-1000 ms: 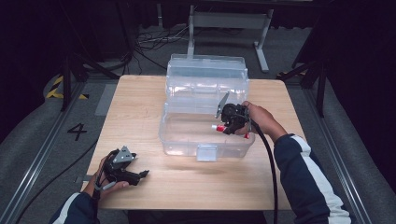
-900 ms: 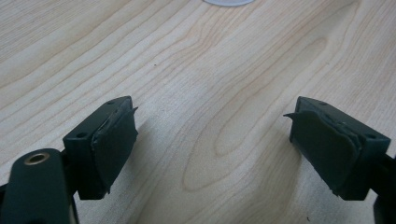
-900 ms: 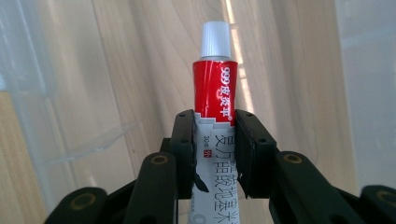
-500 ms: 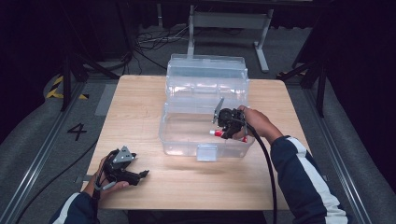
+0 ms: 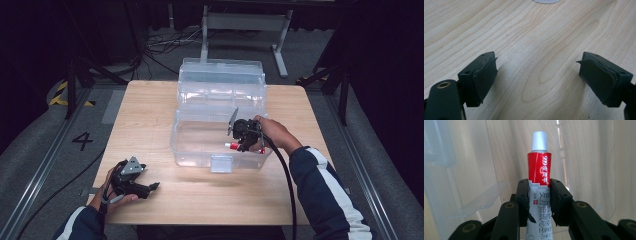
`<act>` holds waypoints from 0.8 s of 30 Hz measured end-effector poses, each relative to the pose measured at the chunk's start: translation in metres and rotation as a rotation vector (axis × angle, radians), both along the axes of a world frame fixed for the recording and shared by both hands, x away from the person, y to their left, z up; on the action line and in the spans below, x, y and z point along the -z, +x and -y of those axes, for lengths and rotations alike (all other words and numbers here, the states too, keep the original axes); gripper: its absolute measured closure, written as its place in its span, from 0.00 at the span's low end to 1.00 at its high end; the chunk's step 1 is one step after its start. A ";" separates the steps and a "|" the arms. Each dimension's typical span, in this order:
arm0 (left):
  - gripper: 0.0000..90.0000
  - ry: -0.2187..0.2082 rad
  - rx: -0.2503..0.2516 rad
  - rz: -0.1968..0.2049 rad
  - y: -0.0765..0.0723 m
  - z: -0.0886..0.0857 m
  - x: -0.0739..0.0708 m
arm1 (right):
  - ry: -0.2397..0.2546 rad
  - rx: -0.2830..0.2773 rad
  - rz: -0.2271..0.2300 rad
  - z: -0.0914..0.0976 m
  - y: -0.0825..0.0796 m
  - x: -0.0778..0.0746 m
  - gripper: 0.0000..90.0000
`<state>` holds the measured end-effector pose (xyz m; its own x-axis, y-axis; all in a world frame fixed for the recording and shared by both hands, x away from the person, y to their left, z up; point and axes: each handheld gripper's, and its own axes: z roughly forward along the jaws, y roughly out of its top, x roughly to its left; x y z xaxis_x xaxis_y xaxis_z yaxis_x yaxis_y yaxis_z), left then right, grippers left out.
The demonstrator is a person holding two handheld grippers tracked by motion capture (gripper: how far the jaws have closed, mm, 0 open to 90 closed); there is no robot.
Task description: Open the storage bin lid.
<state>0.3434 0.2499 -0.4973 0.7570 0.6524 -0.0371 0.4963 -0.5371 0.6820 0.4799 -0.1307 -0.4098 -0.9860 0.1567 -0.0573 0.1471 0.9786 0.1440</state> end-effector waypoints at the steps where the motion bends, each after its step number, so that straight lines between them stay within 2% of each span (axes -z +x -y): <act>1: 0.17 0.000 0.000 0.000 0.000 0.000 0.000 | -0.004 0.006 -0.007 0.000 -0.001 0.000 0.78; 24: 0.17 0.002 0.002 0.001 0.000 0.000 0.000 | 0.000 0.012 -0.014 0.002 -0.001 0.003 0.80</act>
